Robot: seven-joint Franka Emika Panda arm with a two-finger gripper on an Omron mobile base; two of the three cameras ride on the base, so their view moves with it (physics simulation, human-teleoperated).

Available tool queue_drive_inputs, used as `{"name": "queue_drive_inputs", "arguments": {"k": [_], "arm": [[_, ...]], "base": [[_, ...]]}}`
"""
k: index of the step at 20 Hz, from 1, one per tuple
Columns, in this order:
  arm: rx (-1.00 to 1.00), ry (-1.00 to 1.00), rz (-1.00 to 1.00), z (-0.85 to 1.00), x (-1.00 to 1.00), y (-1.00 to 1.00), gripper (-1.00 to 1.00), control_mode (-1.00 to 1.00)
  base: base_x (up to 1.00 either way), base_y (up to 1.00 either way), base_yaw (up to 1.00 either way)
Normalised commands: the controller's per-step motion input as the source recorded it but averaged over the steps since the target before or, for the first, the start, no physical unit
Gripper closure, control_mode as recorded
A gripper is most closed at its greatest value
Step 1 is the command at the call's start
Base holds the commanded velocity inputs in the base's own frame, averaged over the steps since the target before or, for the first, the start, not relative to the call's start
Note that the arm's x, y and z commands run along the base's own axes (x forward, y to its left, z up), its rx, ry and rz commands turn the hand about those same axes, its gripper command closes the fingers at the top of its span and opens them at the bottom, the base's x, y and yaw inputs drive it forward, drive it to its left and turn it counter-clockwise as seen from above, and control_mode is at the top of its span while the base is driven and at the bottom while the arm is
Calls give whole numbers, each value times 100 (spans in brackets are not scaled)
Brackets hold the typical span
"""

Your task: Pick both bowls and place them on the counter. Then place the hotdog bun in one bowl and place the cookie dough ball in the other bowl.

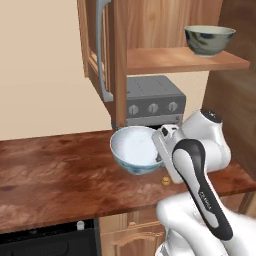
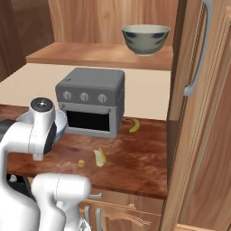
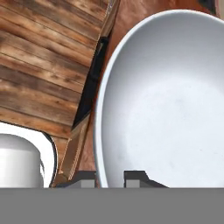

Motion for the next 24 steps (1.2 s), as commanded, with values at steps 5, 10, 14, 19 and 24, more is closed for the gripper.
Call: {"name": "queue_drive_inputs", "arguments": {"k": [5,10,14,19,24], "arm": [[0,17,6,-49,3,31,100,-100],[0,12,2,-62,35,39,100,-100],[0,6,3,-60,38,25,100,-100],[0,0,1,-52,44,15,100,-100],[1,0,0,-27,39,6,100,-100]], "base": [[0,0,0],[0,0,0],[0,0,0],[0,0,0],[0,0,0]]}}
